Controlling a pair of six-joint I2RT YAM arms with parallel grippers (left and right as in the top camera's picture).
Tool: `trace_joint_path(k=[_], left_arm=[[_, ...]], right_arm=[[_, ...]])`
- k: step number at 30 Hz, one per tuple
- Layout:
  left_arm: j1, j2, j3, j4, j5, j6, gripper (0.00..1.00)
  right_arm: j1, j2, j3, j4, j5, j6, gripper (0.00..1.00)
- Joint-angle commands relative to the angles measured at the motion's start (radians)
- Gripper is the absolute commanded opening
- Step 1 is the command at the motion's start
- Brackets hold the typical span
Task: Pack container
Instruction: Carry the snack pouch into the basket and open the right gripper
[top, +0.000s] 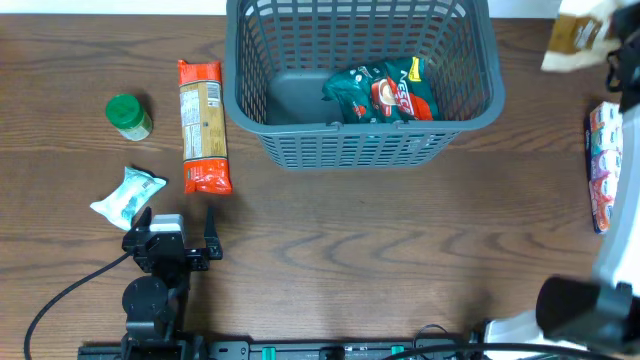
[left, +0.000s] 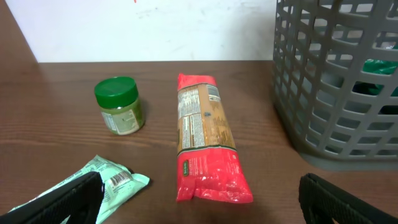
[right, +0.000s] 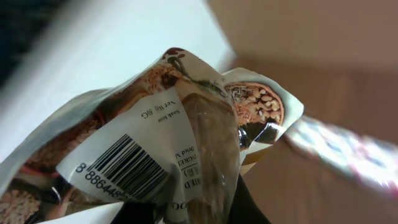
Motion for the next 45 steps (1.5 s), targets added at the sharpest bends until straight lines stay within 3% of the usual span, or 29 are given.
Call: trace_joint_path(k=[1,4,9,15,18,33,42,43,44,45], left_arm=[[0.005,-0.006,-0.024,-0.010,0.006,0.007,0.99],[0.005,-0.006,-0.024,-0.010,0.006,0.007,0.99],[0.005,-0.006,-0.024,-0.010,0.006,0.007,0.99],[0.005,-0.006,-0.024,-0.010,0.006,0.007,0.99],[0.005,-0.006,-0.024,-0.010,0.006,0.007,0.99],[0.005,-0.006,-0.024,-0.010,0.006,0.007,0.99],[0.005,-0.006,-0.024,-0.010,0.006,0.007,0.99],[0.005,-0.006,-0.024,-0.010,0.006,0.007,0.99],[0.005,-0.006,-0.024,-0.010,0.006,0.007,0.99],[0.005,-0.006,-0.024,-0.010,0.006,0.007,0.98]], right_arm=[[0.072,-0.103,0.024,0.068,0.009,-0.191,0.01],[0.134,-0.145,0.024,0.126,-0.023,-0.243,0.01],[0.272,-0.151,0.024,0.201,-0.173,-0.447,0.02],[0.473,-0.116,0.023,0.224,-0.167,-0.687,0.01],[0.545,-0.076,0.023,0.219,-0.102,-0.726,0.01],[0.582,0.203,0.023,0.061,-0.127,-0.660,0.01],[0.582,0.254,0.023,-0.014,-0.141,-0.597,0.01],[0.582,0.254,0.023,-0.018,-0.141,-0.597,0.03],[0.582,0.254,0.023,-0.022,-0.141,-0.597,0.18],[0.582,0.254,0.023,-0.031,-0.142,-0.597,0.52]])
